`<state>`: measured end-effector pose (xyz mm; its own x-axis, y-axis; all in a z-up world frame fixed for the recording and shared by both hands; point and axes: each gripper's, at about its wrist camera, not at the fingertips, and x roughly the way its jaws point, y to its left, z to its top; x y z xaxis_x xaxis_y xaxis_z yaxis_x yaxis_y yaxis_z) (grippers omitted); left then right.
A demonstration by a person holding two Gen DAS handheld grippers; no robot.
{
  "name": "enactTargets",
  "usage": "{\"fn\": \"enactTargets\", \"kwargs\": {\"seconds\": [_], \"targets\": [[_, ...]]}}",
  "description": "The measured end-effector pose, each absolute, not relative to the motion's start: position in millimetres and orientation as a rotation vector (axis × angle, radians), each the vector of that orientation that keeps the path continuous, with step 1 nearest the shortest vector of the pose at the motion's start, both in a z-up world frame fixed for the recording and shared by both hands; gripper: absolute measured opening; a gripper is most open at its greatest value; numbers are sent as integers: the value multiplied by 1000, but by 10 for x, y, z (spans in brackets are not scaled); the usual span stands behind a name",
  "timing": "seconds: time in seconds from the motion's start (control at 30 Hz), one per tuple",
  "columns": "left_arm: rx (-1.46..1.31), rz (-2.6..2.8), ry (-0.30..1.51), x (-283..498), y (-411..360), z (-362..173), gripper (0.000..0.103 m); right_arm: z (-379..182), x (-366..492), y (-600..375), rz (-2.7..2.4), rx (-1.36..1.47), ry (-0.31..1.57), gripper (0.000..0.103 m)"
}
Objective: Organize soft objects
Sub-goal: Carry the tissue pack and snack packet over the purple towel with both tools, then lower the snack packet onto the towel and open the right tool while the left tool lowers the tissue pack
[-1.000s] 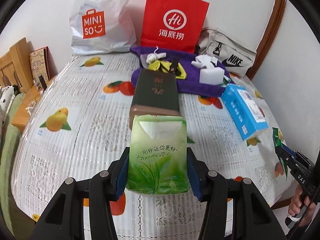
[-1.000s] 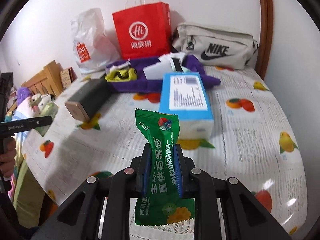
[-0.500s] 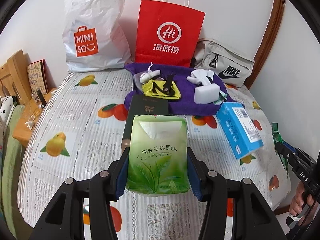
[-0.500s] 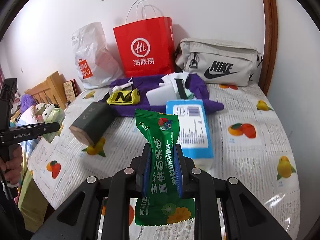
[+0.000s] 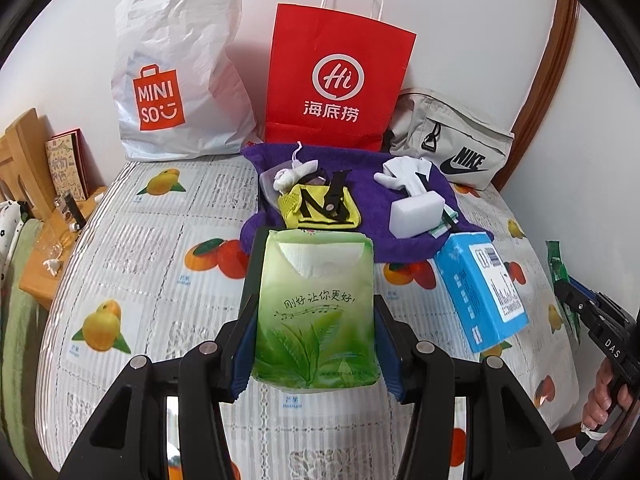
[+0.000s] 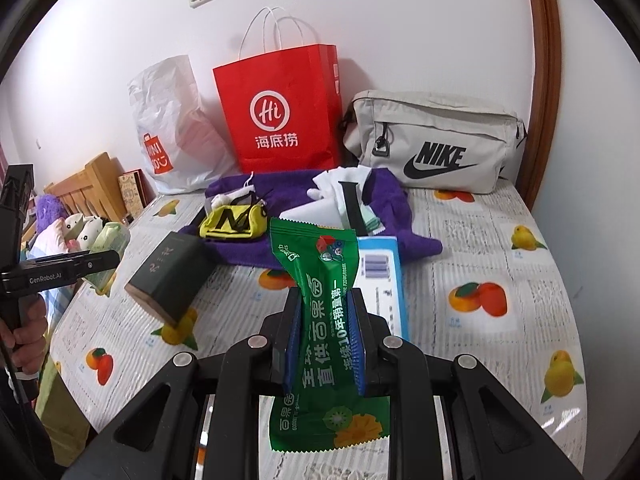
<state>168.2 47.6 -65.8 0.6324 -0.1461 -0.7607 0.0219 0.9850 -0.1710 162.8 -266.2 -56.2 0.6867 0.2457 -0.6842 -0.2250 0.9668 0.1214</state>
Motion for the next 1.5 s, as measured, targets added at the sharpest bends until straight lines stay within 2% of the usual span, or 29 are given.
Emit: {"fn": "enactTargets", "kwargs": {"seconds": [0.6, 1.07, 1.5], "targets": [[-114, -95, 882, 2366, 369, -648, 50, -502, 2423, -2573, 295, 21, 757, 22], [-93, -97, 860, 3259, 302, -483, 50, -468, 3375, -2346, 326, 29, 764, 22], [-120, -130, 911, 3791, 162, -724, 50, -621, 3946, -2322, 305, 55, 784, 23]]}}
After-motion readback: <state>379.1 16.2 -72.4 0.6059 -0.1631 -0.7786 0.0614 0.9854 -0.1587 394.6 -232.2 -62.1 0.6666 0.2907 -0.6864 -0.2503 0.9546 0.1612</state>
